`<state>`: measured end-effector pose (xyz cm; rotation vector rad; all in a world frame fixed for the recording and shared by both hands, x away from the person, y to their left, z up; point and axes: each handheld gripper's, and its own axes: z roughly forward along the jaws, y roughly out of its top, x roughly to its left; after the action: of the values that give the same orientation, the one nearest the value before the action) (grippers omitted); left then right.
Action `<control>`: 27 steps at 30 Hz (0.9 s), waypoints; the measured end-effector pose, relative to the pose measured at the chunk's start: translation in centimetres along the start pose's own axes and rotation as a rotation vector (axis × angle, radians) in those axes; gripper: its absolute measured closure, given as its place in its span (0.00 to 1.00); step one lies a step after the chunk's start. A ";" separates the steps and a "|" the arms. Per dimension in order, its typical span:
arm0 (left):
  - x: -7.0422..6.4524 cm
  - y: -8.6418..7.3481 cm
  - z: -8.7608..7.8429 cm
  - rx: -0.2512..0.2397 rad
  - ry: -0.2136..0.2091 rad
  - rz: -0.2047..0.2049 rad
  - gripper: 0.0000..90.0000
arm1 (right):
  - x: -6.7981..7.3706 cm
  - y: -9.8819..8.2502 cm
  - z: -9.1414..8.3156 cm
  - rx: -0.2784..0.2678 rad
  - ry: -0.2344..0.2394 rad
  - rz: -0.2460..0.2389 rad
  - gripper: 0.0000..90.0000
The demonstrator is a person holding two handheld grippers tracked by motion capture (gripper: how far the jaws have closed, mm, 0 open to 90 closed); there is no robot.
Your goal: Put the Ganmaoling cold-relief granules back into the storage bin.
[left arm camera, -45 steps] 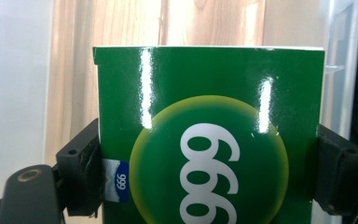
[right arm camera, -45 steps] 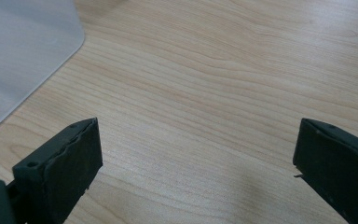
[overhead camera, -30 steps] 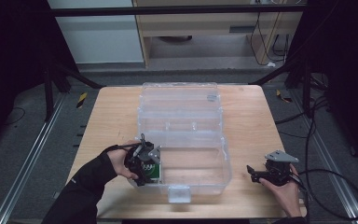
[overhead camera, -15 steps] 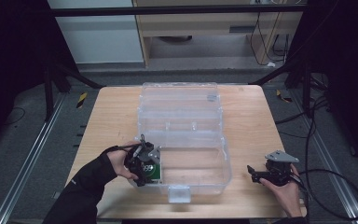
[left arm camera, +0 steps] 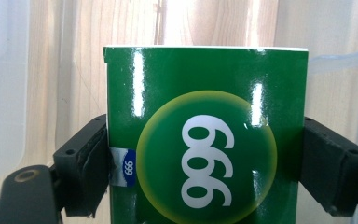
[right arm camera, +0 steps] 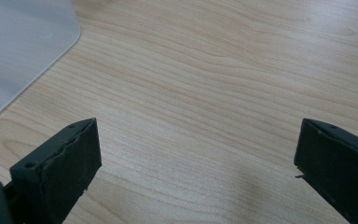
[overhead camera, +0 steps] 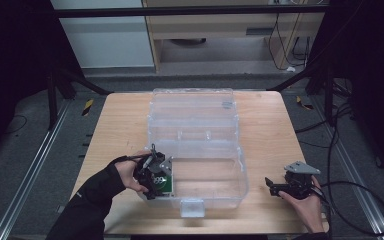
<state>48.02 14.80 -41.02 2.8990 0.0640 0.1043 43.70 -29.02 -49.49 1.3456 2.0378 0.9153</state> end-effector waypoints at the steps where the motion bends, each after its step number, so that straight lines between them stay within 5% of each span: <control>1: 0.0 0.0 0.0 0.003 0.000 0.003 0.15 | 0.0 0.0 0.0 0.000 0.000 -0.001 0.01; 13: 0.0 -0.2 -0.7 -0.002 0.005 0.002 0.15 | 0.0 0.0 0.0 0.002 0.003 0.000 0.01; 23: 0.1 -1.0 -3.5 -0.076 0.058 -0.009 0.17 | 0.0 0.0 0.0 0.003 0.006 -0.004 0.01; 27: -0.2 -2.0 -4.8 -0.146 0.098 -0.037 0.17 | 0.0 0.0 0.0 0.008 0.000 -0.011 0.01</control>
<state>47.41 17.84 -36.84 2.7445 0.1214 0.2352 43.69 -29.01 -49.53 1.3371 2.0491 0.9037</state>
